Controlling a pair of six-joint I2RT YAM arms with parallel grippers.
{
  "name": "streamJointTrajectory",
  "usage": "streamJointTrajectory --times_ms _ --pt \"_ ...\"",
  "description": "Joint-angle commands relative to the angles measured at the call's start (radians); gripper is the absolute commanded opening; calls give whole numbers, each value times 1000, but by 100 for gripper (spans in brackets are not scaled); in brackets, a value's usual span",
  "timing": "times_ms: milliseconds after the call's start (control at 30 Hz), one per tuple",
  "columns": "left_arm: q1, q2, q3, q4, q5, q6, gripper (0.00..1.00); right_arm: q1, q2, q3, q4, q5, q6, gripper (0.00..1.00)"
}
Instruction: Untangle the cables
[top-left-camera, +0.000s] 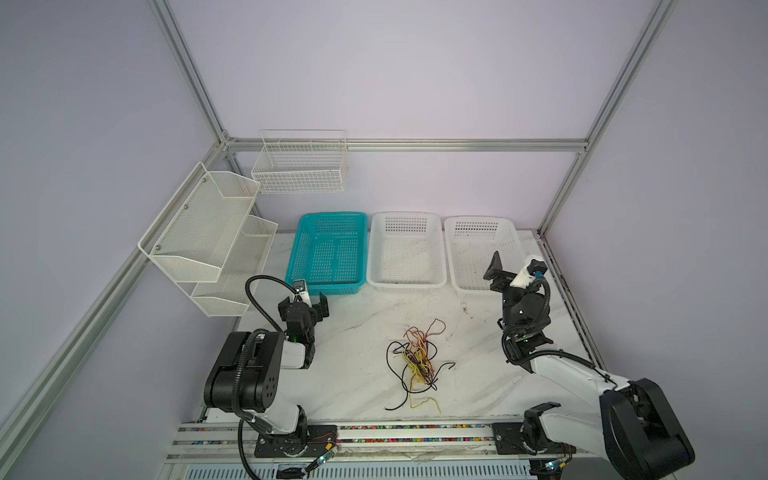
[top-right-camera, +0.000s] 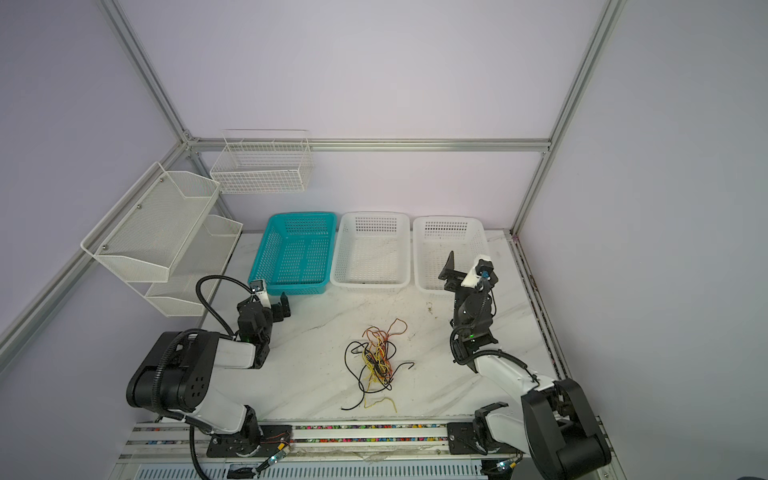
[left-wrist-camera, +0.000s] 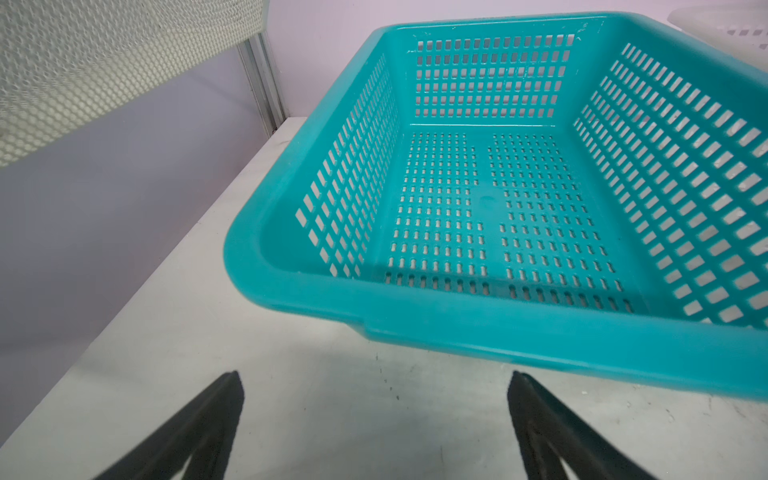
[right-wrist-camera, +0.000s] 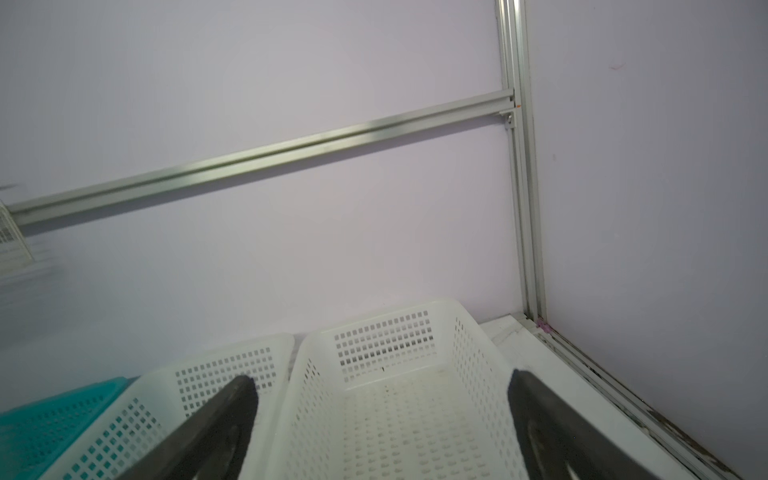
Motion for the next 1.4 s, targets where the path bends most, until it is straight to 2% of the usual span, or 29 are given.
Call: streamJointTrajectory --times_ms 0,33,67,100,133,267,333,433,500,600,633,733,900,967,1067,1133,1267,1367 --pt "-2 3 19 58 -13 17 100 3 -117 37 -134 -205 159 97" --pt "-3 2 19 59 -13 17 100 3 -153 39 -168 -234 247 97" --pt "-2 2 20 56 -13 16 100 3 -198 45 -254 -220 409 97" --pt "-2 4 21 60 -16 16 100 2 -239 52 -318 -208 521 97" --pt "-2 2 20 56 -16 15 100 2 -273 49 -339 -242 542 97" --pt "-9 -51 22 23 -1 33 100 3 -285 127 -492 -351 494 97" --pt "-11 -121 47 -95 -14 25 100 2 -243 184 -589 -381 478 97" --pt "-14 -259 104 -314 -19 -26 100 3 -212 202 -626 -445 455 97" --pt "-16 -353 152 -462 8 -45 100 7 -188 221 -660 -504 439 97" --pt "-15 -488 187 -576 86 -105 100 36 -148 270 -765 -523 423 97" --pt "-16 -528 195 -598 122 -134 99 50 -141 276 -789 -521 418 97" --pt "-11 -645 240 -731 193 -348 100 97 -127 271 -846 -524 410 97" --pt "-6 -741 309 -877 502 -485 100 196 -90 286 -995 -491 384 93" --pt "-8 -767 315 -933 501 -573 100 225 -82 279 -1031 -484 383 92" --pt "-9 -890 265 -999 414 -757 100 264 -89 256 -1076 -484 397 91" --pt "-11 -978 212 -978 440 -818 100 287 -107 238 -1090 -488 412 90" --pt "-13 -945 235 -1031 609 -783 100 334 -120 211 -1127 -499 439 88" --pt "-11 -922 250 -1147 646 -740 100 372 -110 177 -1133 -502 469 84"
